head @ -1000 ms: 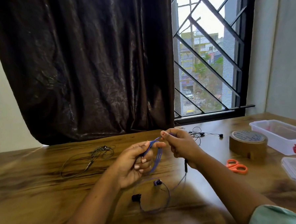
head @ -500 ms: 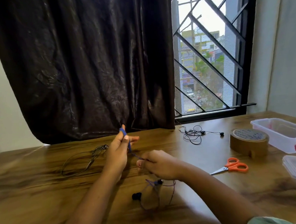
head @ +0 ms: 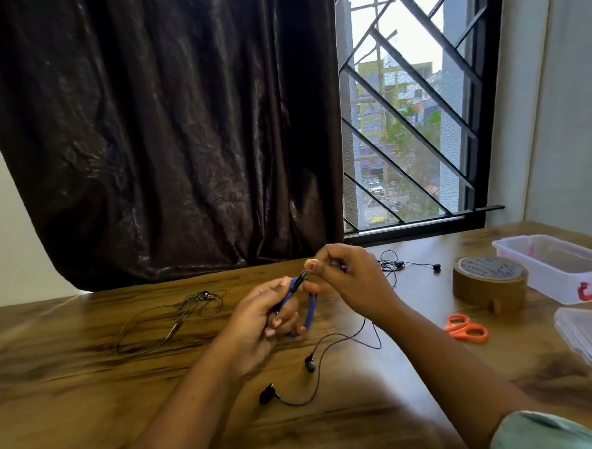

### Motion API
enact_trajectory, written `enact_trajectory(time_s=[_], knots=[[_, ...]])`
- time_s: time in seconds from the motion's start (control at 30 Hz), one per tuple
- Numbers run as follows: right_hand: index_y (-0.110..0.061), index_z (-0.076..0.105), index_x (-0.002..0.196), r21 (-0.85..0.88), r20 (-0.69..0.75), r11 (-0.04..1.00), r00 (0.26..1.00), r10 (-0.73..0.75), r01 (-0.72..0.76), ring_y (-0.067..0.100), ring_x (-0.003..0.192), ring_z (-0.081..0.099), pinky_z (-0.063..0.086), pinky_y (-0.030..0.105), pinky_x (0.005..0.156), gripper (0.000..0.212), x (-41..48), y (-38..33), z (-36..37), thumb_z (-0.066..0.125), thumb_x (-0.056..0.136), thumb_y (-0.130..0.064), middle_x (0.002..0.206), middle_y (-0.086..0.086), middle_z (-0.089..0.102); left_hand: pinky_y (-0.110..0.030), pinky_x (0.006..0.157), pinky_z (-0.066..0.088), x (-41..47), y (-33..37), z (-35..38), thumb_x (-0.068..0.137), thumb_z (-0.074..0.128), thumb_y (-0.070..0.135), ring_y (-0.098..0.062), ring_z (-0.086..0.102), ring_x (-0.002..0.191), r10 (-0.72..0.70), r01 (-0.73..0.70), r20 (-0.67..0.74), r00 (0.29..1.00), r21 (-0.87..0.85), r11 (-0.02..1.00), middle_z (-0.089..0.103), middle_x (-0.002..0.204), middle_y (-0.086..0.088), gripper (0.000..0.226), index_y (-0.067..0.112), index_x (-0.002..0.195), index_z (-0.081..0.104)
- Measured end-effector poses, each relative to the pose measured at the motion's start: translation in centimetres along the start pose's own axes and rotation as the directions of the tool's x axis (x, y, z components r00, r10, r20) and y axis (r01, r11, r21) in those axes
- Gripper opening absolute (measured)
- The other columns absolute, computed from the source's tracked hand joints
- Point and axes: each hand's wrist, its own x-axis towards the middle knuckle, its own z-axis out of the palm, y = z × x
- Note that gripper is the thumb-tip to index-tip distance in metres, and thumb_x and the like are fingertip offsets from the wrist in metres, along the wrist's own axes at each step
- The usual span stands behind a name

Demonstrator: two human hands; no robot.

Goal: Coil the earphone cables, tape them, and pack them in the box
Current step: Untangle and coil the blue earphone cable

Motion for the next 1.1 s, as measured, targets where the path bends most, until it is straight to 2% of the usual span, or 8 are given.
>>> enact_trajectory(time_s=[0.2,0.33,0.43,0.57,0.7,0.83,0.93,1.1], knots=[[-0.025,0.055,0.065,0.007,0.038,0.993,0.993,0.115,-0.115,0.000,0.056,0.043,0.032,0.020,0.055,0.032,-0.8,1.8,3.1,0.053,0.096,-0.016,0.058,-0.011,0.047,-0.024,0.060,0.051,0.5,-0.5,0.2,0.091,0.039,0.018,-0.005,0.038,0.035,0.071,-0.086,-0.094,0.993,-0.174,0.981,0.049,0.051,0.000,0.035,0.004,0.117,0.058],[-0.029,0.058,0.088,-0.062,0.279,0.983,0.943,0.181,-0.170,0.003,0.081,0.058,0.043,0.016,0.067,0.023,-2.3,1.2,5.3,0.042,0.096,-0.013,0.089,-0.010,0.061,-0.018,0.052,0.051,0.7,-0.3,0.1,0.098,0.035,0.014,-0.008,0.056,0.050,0.144,-0.214,-0.263,0.954,-0.263,0.941,0.064,0.065,-0.006,0.030,0.008,0.119,0.056],[-0.027,0.055,0.087,-0.110,0.451,0.979,0.869,0.203,-0.172,0.009,0.079,0.059,0.048,0.021,0.067,0.020,-2.9,0.1,5.9,0.039,0.099,-0.024,0.090,-0.007,0.060,-0.019,0.058,0.054,0.7,0.0,-0.4,0.100,0.034,0.014,-0.010,0.062,0.059,0.209,-0.275,-0.376,0.903,-0.130,0.953,0.071,0.077,-0.005,0.025,0.017,0.111,0.057],[-0.031,0.051,0.074,-0.135,0.562,0.980,0.803,0.198,-0.147,0.016,0.089,0.064,0.053,0.026,0.076,0.027,-2.7,-1.1,5.7,0.042,0.099,-0.026,0.092,-0.003,0.063,-0.022,0.075,0.054,1.0,-0.3,-1.3,0.102,0.031,0.015,-0.013,0.065,0.078,0.313,-0.209,-0.367,0.876,0.295,0.932,0.070,0.097,-0.003,0.027,0.015,0.110,0.056],[-0.026,0.057,0.072,-0.176,0.520,0.980,0.837,0.173,-0.092,0.012,0.074,0.059,0.046,0.022,0.066,0.027,-1.8,-1.7,4.0,0.048,0.097,-0.025,0.080,-0.003,0.062,-0.039,0.098,0.043,1.2,-0.8,-2.6,0.101,0.036,0.016,-0.016,0.062,0.087,0.301,-0.098,-0.341,0.890,0.503,0.859,0.068,0.077,0.002,0.028,0.013,0.092,0.062],[-0.032,0.055,0.063,-0.190,0.407,0.979,0.901,0.150,-0.077,-0.005,0.054,0.048,0.034,0.011,0.051,0.033,-0.9,-1.7,2.2,0.054,0.095,-0.023,0.061,-0.010,0.051,-0.026,0.096,0.037,1.3,-0.7,-2.8,0.101,0.037,0.018,-0.012,0.067,0.077,0.254,-0.082,-0.365,0.896,0.426,0.901,0.054,0.053,0.002,0.035,0.018,0.134,0.044],[-0.032,0.051,0.062,-0.183,0.438,0.981,0.889,0.133,-0.057,-0.012,0.055,0.048,0.034,0.007,0.050,0.036,-1.1,-1.9,1.9,0.054,0.096,-0.019,0.061,-0.013,0.047,-0.034,0.106,0.031,1.2,-0.7,-2.5,0.101,0.037,0.021,-0.009,0.069,0.079,0.246,-0.082,-0.380,0.892,0.399,0.913,0.046,0.047,0.006,0.041,0.020,0.142,0.034],[-0.022,0.069,0.089,-0.152,0.545,0.987,0.837,0.041,0.051,-0.007,0.063,0.052,0.036,0.006,0.057,0.014,-1.5,-2.6,2.6,0.056,0.094,-0.023,0.068,-0.017,0.055,-0.017,0.073,0.043,1.0,-0.7,-2.5,0.101,0.038,0.022,-0.003,0.061,0.068,0.231,-0.020,-0.348,0.908,0.516,0.856,0.046,0.060,-0.001,0.028,0.022,0.126,0.047]])
